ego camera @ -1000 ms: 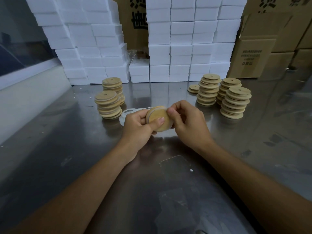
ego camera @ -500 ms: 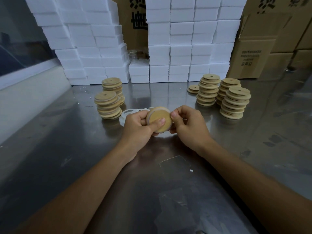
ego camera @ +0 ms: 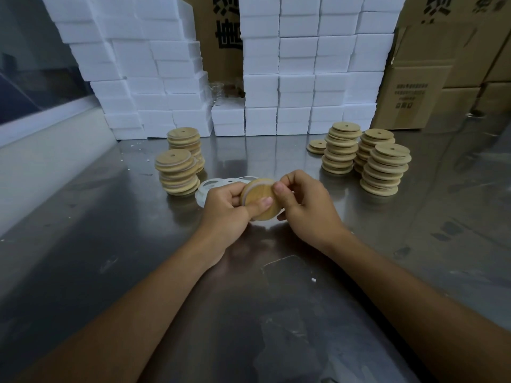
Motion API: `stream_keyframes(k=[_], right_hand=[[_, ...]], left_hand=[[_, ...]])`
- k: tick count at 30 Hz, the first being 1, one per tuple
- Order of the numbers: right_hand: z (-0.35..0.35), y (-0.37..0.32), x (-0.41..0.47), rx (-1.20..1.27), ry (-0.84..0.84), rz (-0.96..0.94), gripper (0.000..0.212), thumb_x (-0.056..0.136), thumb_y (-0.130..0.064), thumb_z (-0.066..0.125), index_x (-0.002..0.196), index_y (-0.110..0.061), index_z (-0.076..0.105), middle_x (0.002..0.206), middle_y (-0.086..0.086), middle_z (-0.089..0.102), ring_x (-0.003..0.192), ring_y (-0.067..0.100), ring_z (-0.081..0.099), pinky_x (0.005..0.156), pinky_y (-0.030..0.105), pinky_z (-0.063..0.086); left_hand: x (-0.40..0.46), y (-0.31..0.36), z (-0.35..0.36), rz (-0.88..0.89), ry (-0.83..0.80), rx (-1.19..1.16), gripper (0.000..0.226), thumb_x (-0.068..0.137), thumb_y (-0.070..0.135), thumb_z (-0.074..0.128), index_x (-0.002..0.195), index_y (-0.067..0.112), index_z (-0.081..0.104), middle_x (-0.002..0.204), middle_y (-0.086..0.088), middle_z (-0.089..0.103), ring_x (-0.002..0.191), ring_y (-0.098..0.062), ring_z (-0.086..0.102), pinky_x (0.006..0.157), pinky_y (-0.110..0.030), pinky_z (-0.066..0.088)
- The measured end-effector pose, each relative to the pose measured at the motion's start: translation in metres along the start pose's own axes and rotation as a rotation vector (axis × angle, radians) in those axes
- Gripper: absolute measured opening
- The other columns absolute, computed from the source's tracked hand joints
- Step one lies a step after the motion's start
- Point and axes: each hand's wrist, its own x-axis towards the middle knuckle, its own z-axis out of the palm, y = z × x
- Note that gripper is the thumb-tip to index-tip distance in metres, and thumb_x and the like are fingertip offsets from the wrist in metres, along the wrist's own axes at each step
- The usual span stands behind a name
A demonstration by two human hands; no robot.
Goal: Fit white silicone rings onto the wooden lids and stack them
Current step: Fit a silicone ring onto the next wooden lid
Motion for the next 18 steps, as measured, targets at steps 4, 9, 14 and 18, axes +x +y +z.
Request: stream_keyframes(k=[4, 9, 14, 18], right_hand=[[-0.0007, -0.0021, 0.0003, 0.070, 0.011, 0.031, 0.017, 0.095, -0.026, 0.064, 0.084, -0.013, 0.059, 0.078, 0.007, 0.068, 0.073, 0.031, 0.068, 0.066, 0.053, 0.058], [-0.0047, -0.0010, -0.0017, 0.111, -0.051, 0.070, 0.018, 0.091, -0.027, 0.069, 0.081, -0.016, 0.059, 0.079, 0.002, 0.068, 0.070, 0.024, 0.071, 0.062, 0.042, 0.060], [-0.0050, 0.0018, -0.0025, 0.067, -0.083, 0.057, 0.019, 0.088, -0.026, 0.073, 0.079, -0.015, 0.061, 0.078, 0.002, 0.069, 0.064, 0.020, 0.071, 0.057, 0.028, 0.055], [-0.0049, 0.0027, -0.0025, 0.072, -0.104, 0.046, 0.014, 0.087, -0.021, 0.075, 0.080, -0.014, 0.064, 0.081, 0.003, 0.071, 0.063, 0.020, 0.072, 0.056, 0.022, 0.051]], left_hand=[[-0.0004, 0.0021, -0.0007, -0.034, 0.011, -0.044, 0.020, 0.077, 0.006, 0.079, 0.093, 0.019, 0.073, 0.084, -0.002, 0.077, 0.080, -0.016, 0.073, 0.071, -0.025, 0.059], [-0.0010, 0.0062, 0.0002, -0.090, 0.048, -0.098, 0.020, 0.077, 0.008, 0.079, 0.095, 0.013, 0.072, 0.082, -0.005, 0.077, 0.077, -0.016, 0.073, 0.063, -0.020, 0.054], [-0.0006, 0.0083, -0.0004, -0.137, 0.094, -0.159, 0.017, 0.080, 0.009, 0.076, 0.096, 0.007, 0.071, 0.097, -0.020, 0.074, 0.090, -0.027, 0.070, 0.082, -0.036, 0.058], [0.0005, 0.0087, -0.0021, -0.146, 0.115, -0.171, 0.018, 0.080, 0.011, 0.076, 0.097, 0.007, 0.070, 0.094, -0.016, 0.075, 0.085, -0.023, 0.072, 0.068, -0.028, 0.057]])
